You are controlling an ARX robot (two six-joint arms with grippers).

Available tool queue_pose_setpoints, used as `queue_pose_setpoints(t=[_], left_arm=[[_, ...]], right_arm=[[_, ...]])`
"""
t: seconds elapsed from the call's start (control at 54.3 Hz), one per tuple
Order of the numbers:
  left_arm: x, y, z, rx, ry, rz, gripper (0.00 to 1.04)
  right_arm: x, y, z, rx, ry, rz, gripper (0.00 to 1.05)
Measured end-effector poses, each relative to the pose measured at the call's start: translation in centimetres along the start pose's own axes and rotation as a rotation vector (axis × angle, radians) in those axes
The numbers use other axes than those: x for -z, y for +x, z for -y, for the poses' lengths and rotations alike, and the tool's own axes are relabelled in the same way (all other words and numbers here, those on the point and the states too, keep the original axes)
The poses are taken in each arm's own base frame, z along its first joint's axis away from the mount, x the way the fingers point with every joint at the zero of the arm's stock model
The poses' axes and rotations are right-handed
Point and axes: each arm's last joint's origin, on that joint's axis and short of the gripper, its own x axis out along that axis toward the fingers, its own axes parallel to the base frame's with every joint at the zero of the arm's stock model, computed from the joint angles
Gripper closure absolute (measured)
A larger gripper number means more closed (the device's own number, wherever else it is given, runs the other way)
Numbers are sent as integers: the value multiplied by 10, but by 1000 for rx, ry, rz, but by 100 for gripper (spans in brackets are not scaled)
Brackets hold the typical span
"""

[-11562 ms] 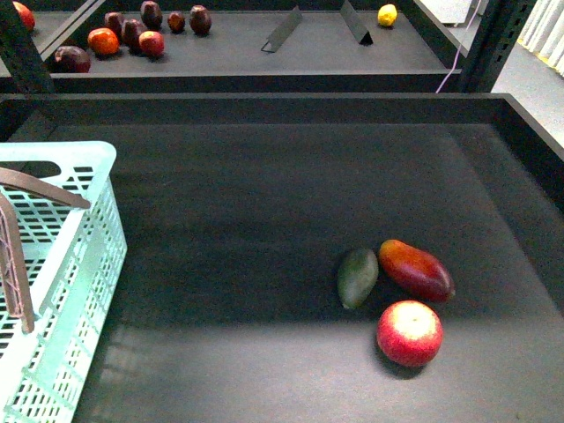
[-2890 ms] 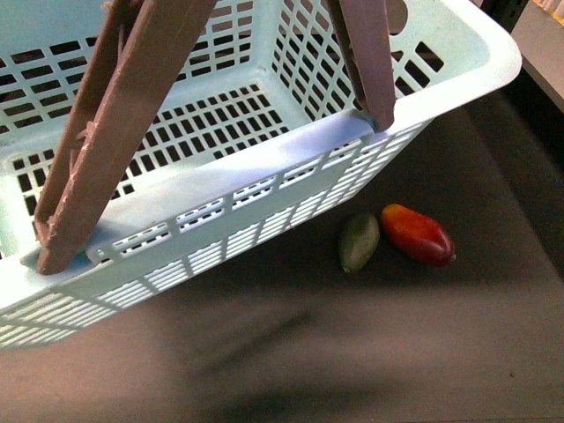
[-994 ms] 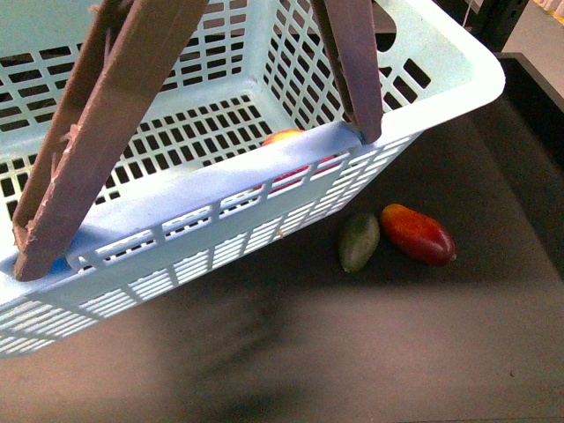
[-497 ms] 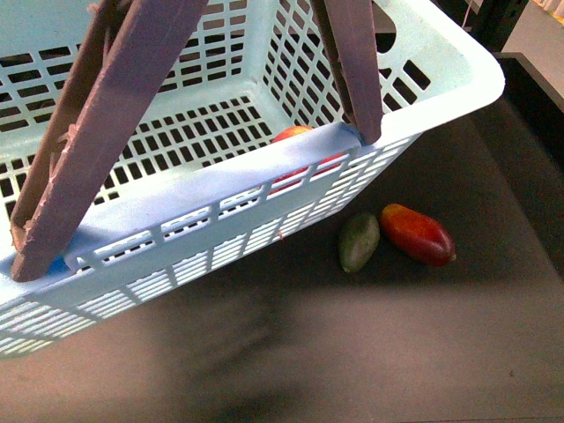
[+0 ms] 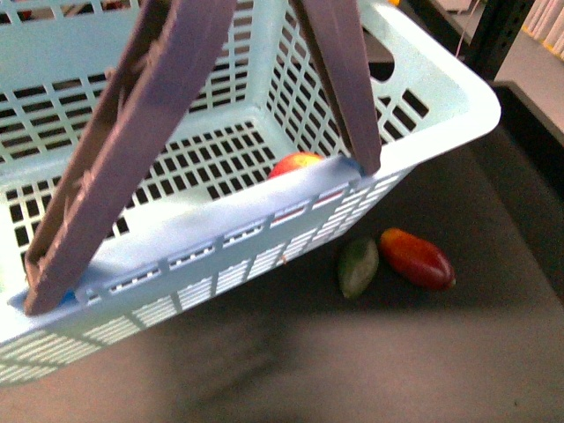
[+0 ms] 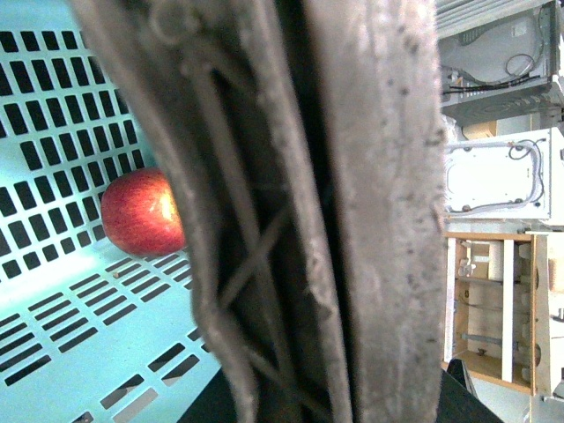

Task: Pick apple with right arm and hold basket with left

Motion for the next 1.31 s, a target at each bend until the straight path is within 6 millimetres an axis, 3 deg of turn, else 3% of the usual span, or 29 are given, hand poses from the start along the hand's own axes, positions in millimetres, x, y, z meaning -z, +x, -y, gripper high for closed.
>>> queue_pose_setpoints(t=[1.307], left_arm=[[0, 0, 0, 0, 0, 0, 89]], right_arm=[[2, -33, 0, 0, -1, 16, 103]])
